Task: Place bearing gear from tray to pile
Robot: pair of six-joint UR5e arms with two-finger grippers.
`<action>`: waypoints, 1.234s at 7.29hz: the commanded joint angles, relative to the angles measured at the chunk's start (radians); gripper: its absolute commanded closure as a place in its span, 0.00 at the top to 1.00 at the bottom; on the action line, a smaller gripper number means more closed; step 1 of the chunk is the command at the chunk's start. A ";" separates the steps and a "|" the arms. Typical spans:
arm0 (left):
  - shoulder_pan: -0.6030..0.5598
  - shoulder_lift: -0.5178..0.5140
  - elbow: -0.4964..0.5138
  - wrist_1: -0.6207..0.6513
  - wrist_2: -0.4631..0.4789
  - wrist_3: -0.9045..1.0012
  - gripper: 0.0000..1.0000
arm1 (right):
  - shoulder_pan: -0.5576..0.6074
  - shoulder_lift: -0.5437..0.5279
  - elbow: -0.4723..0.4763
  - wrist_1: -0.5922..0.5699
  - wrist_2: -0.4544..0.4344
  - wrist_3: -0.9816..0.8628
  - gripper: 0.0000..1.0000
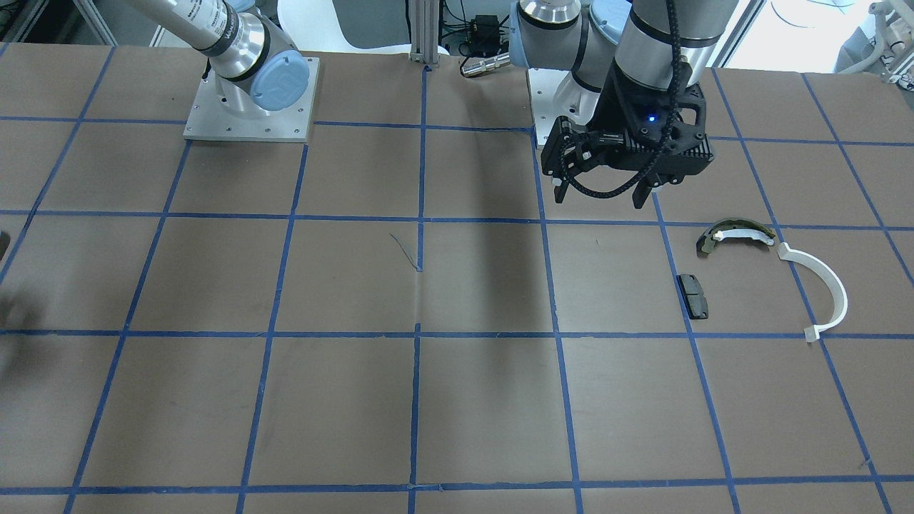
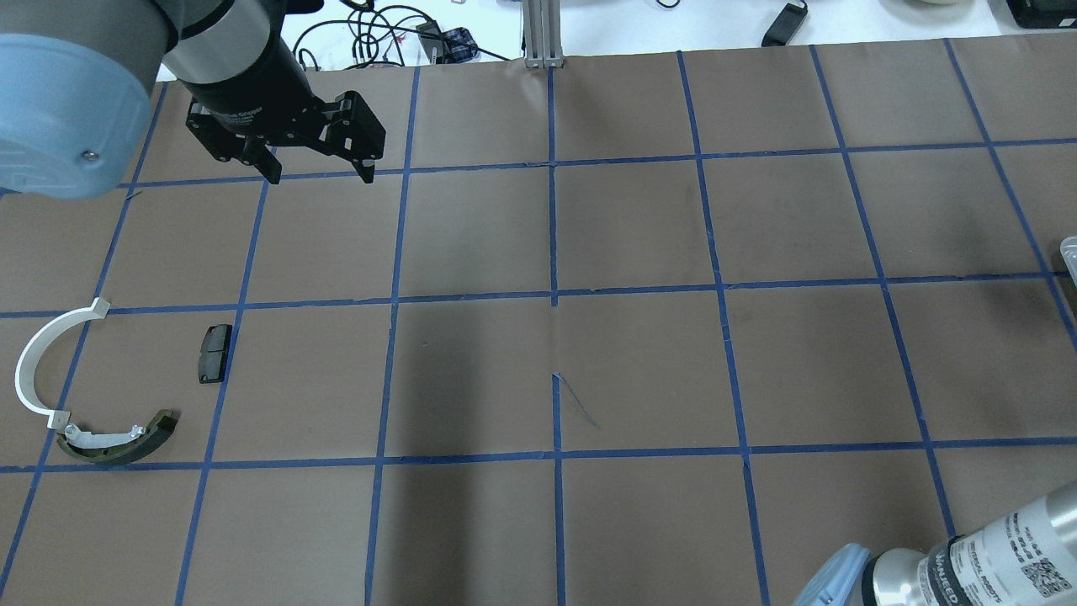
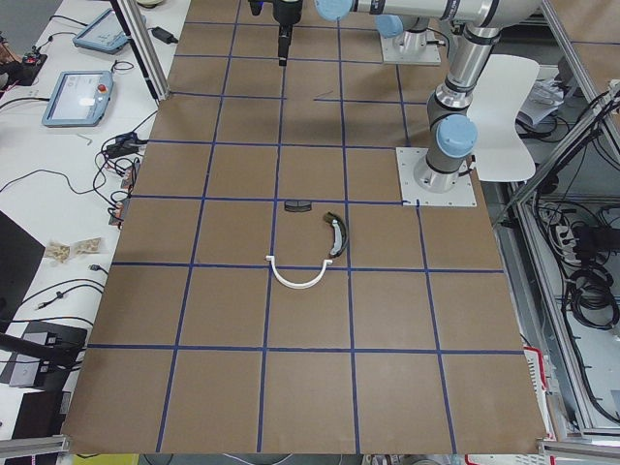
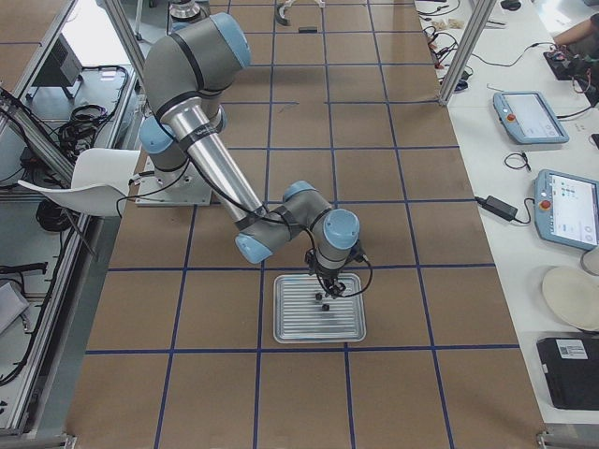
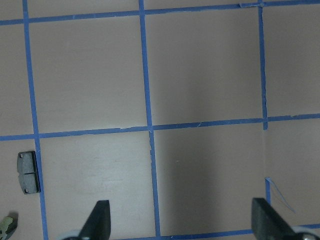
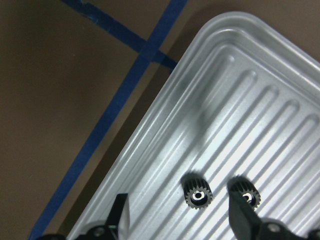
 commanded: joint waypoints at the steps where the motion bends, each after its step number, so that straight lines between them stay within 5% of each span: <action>1: -0.001 0.003 0.000 -0.002 0.001 0.000 1.00 | -0.005 0.031 -0.004 -0.027 -0.006 -0.001 0.64; 7: 0.001 0.004 0.000 -0.002 0.001 0.001 1.00 | -0.005 0.050 -0.004 -0.039 -0.049 -0.002 0.63; 9: -0.001 0.004 0.000 -0.002 0.001 0.001 1.00 | -0.005 0.063 -0.005 -0.038 -0.048 -0.002 0.41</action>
